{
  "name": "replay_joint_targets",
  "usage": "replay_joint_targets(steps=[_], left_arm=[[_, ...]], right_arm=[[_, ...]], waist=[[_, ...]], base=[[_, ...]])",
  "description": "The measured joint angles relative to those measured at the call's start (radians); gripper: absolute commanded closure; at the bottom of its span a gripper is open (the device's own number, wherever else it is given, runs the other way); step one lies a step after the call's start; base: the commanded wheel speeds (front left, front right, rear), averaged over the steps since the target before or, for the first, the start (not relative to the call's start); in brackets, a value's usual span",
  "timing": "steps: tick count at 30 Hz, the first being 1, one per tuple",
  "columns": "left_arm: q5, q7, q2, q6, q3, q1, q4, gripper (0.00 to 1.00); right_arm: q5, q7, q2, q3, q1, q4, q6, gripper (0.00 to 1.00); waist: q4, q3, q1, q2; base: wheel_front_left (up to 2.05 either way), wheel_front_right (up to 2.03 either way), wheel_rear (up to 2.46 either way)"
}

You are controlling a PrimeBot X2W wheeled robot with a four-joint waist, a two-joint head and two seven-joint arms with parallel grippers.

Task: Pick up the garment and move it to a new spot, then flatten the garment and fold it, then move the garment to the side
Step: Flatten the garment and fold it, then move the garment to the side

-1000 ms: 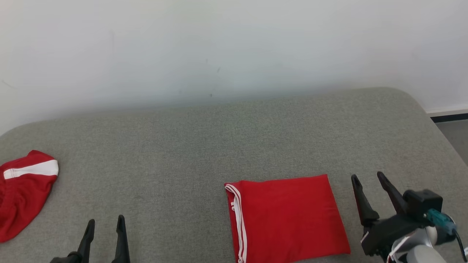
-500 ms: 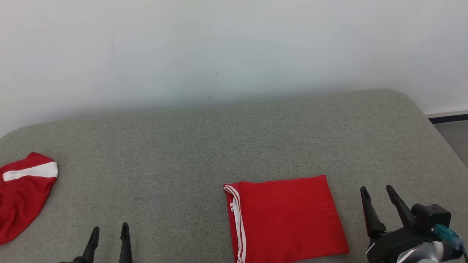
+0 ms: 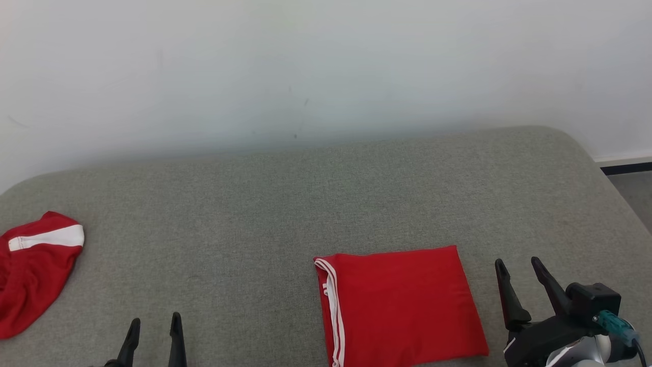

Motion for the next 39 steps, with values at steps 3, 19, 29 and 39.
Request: replay_joint_targets(steps=[3,19,29,39], left_arm=[[0.000,0.000,0.000,0.004,-0.005,0.002,-0.005,0.00],[-0.006,0.000,0.000,0.017,-0.032,0.024,-0.022,0.00],[-0.019,0.000,0.000,0.017,-0.054,0.034,-0.015,0.00],[-0.017,0.000,0.000,0.010,-0.070,0.023,-0.016,0.00]], right_arm=[[0.000,0.001,0.005,-0.001,0.001,-0.001,0.000,0.00],[0.006,0.192,-0.006,-0.017,-0.022,0.031,0.000,0.00],[-0.034,0.486,-0.003,-0.079,-0.053,0.108,0.000,0.00],[-0.075,0.633,-0.004,-0.124,-0.064,0.161,0.000,0.00]], waist=[[0.002,0.002,0.0000,0.0000],[0.049,0.012,0.0000,0.0000],[0.131,0.036,0.0000,0.0000],[0.197,0.071,0.0001,0.0000]], base=[[0.00,0.00,0.00],[0.00,0.00,0.00],[0.00,0.00,0.00],[0.00,0.00,0.00]])
